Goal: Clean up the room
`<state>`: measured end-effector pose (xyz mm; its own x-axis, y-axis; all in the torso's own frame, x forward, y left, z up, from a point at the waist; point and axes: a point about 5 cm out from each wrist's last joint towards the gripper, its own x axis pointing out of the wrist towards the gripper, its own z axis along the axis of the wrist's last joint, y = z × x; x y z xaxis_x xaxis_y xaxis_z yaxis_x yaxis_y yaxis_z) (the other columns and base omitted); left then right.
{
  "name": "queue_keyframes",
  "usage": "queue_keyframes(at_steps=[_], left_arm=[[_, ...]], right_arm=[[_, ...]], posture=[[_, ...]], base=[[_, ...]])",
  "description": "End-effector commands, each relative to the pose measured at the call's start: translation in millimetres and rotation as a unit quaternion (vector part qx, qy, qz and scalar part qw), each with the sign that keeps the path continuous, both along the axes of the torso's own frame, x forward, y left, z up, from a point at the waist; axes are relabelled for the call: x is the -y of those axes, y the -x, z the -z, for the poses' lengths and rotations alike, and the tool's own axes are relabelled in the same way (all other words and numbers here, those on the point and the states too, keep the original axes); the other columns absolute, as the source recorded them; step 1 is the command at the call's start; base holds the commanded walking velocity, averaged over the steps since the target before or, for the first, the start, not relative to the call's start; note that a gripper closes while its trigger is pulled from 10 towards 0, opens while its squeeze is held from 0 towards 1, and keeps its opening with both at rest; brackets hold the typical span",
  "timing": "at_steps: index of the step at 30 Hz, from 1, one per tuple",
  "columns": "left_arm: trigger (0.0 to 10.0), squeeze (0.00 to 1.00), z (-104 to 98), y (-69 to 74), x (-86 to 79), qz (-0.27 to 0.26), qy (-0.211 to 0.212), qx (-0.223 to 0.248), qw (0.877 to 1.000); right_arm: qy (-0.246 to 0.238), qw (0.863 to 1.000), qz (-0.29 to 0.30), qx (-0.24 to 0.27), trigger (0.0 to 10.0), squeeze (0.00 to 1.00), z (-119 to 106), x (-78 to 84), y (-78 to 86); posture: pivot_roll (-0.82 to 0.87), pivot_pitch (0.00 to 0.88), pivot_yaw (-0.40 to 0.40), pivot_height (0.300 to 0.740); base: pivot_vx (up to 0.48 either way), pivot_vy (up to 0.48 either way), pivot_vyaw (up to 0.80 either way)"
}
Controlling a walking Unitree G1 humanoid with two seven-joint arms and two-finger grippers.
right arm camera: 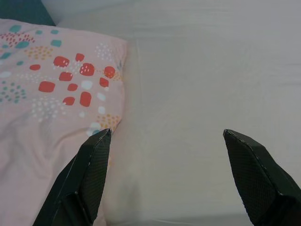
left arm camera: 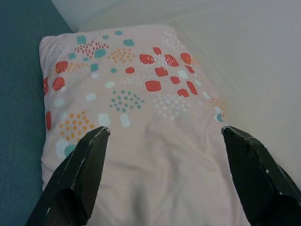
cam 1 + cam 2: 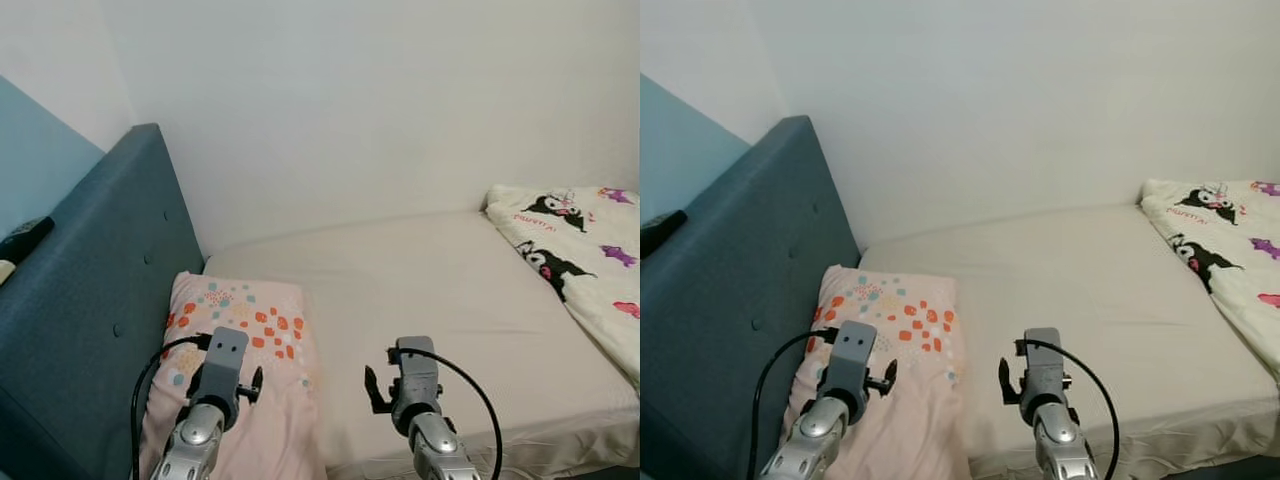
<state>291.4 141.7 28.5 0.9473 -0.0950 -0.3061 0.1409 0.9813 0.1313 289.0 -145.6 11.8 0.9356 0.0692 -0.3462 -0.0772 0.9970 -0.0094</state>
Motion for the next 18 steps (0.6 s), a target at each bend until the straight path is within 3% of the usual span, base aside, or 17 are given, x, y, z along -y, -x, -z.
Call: queue_keyframes(at_steps=[1,4,7,11,18], left_arm=[[10.0,0.00,1.1,-1.1,-3.4,0.006,-0.017,-0.009,1.000],[10.0,0.00,1.1,-1.0,-3.4,0.006,-0.019,-0.010,1.000],[10.0,0.00,1.7,-1.0,-2.4,0.002,-0.010,-0.015,1.000],[10.0,0.00,1.4,-1.0,-3.3,-0.015,-0.005,-0.016,1.000],[10.0,0.00,0.9,-1.4,-8.5,-0.020,-0.010,-0.015,1.000]], right_arm=[[-0.002,1.000,-0.007,-0.005,10.0,0.00,3.1,-3.2,2.1],[-0.007,1.000,-0.004,-0.009,10.0,0.00,3.9,-3.4,2.4],[-0.002,1.000,-0.006,-0.008,10.0,0.00,3.4,-3.3,2.1],[0.000,1.000,-0.001,-0.002,10.0,0.00,1.9,-2.3,1.1],[-0.003,1.000,0.000,-0.010,10.0,0.00,3.7,-2.5,1.5]], posture=[[-0.02,0.000,0.028,0.740],[-0.02,0.000,0.028,0.740],[-0.02,0.000,0.026,0.740],[-0.02,0.000,0.022,0.740],[-0.02,0.000,0.023,0.740]], base=[[0.000,0.000,0.00],[0.000,0.000,0.00],[0.000,-0.480,0.80],[0.000,0.000,0.52],[0.000,0.000,0.00]])
